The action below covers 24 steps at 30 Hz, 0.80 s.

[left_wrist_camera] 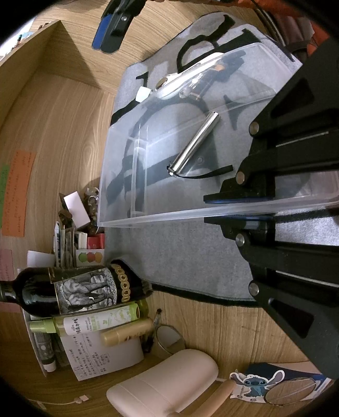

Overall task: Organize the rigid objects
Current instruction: 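Move the right gripper to the white facial device and grasp it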

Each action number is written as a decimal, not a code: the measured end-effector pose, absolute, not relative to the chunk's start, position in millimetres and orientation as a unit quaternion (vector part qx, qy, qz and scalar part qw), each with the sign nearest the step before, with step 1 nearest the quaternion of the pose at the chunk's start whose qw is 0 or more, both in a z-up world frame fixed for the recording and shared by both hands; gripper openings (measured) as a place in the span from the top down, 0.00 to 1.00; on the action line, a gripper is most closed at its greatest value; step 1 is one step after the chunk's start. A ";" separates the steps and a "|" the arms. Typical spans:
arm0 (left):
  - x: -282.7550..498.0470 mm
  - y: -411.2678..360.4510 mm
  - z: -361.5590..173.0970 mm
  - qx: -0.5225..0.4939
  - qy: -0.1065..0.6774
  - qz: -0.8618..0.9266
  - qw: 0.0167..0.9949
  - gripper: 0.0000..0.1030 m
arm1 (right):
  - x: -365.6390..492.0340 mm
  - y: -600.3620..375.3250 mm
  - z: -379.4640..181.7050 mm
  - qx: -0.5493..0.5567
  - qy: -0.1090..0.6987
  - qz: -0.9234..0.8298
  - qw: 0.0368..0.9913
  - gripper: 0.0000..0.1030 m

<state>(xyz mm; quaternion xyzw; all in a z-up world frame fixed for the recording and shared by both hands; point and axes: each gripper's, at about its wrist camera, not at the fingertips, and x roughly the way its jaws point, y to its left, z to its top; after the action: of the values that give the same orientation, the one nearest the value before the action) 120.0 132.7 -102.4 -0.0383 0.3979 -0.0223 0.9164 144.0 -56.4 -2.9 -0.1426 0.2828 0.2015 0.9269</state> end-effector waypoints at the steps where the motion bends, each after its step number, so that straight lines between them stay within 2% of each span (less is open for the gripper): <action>1: 119.9 132.6 -102.6 -0.037 0.398 -0.022 0.916 0.94 | 142.4 -63.2 -2.6 -0.142 0.282 0.192 0.929 0.21; 7: 119.5 132.7 -103.5 -0.037 0.399 -0.022 0.916 0.94 | 140.3 -99.3 -22.6 -0.135 0.312 0.150 0.929 0.21; 14: 119.1 133.0 -106.4 -0.037 0.403 -0.020 0.914 0.94 | 156.3 -126.7 -70.8 -0.121 0.375 0.125 0.911 0.21; 24: 120.3 132.7 -107.3 -0.037 0.406 -0.018 0.913 0.94 | 187.9 -134.5 -118.1 -0.075 0.440 0.138 0.884 0.22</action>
<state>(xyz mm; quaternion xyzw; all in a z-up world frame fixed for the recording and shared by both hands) 120.3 132.7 -107.3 -0.0373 0.4057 -0.0180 0.9131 187.9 -134.5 -118.1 -0.0754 0.4395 0.1377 0.8844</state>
